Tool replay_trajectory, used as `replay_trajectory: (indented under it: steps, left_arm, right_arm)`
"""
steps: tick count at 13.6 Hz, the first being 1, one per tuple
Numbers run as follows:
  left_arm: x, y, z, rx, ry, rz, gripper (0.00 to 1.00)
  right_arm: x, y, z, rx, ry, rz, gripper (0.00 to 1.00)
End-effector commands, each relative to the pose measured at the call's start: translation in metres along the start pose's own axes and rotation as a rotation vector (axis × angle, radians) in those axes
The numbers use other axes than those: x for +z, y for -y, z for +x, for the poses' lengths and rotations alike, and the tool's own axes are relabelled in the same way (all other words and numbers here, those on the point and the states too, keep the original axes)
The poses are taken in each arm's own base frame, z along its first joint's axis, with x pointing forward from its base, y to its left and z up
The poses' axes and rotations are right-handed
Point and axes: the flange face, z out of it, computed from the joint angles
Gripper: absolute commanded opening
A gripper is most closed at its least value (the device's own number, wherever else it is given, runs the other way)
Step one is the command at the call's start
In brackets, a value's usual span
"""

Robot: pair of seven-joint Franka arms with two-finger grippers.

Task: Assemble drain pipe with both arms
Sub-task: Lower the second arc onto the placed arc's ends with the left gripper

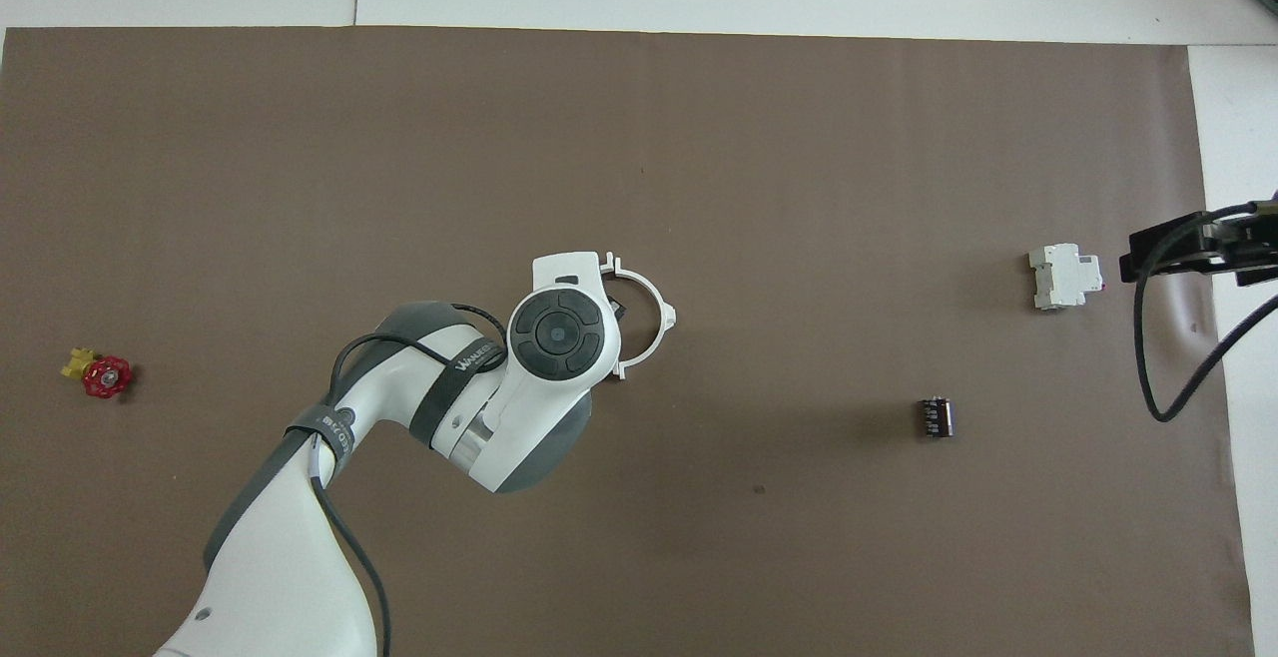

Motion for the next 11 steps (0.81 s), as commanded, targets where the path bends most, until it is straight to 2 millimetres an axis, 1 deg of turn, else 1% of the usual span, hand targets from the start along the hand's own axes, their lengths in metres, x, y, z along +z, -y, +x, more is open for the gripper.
replay_trajectory:
  steps: [1,3,4,5,6,7,8,10,11]
  left_arm:
    - [0.0031,0.0012,-0.0054,-0.002,-0.017,-0.013,0.00]
    - [0.0031,0.0012,-0.0055,-0.002,-0.017,-0.013,0.00]
    - [0.0033,0.0014,-0.0045,-0.003,-0.017,-0.012,0.17]
    - [0.0034,0.0016,-0.0045,-0.003,-0.017,-0.010,0.20]
    - [0.0038,0.0020,-0.0045,-0.002,-0.017,-0.005,0.13]
    - [0.0038,0.0020,-0.0054,-0.002,-0.017,-0.005,0.11]
    - [0.0038,0.0020,-0.0055,0.000,-0.017,-0.005,0.11]
    - [0.0039,0.0022,-0.0054,0.000,-0.017,-0.004,0.19]
    - [0.0046,0.0027,-0.0046,-0.002,-0.017,-0.002,0.30]
  right_arm:
    - [0.0010,-0.0010,-0.0042,-0.021,-0.010,0.016,1.00]
    - [0.0010,-0.0018,-0.0042,-0.020,-0.010,0.016,1.00]
    - [0.0010,-0.0010,-0.0042,-0.021,-0.010,0.016,1.00]
    - [0.0001,-0.0018,-0.0040,-0.020,-0.013,0.016,1.00]
    - [0.0002,-0.0018,-0.0042,-0.020,-0.012,0.016,1.00]
    - [0.0008,-0.0010,-0.0040,-0.021,-0.012,0.016,1.00]
    - [0.0008,-0.0018,-0.0040,-0.020,-0.012,0.016,1.00]
    - [0.0010,-0.0018,-0.0042,-0.020,-0.010,0.016,1.00]
    - [0.0008,-0.0018,-0.0040,-0.020,-0.012,0.016,1.00]
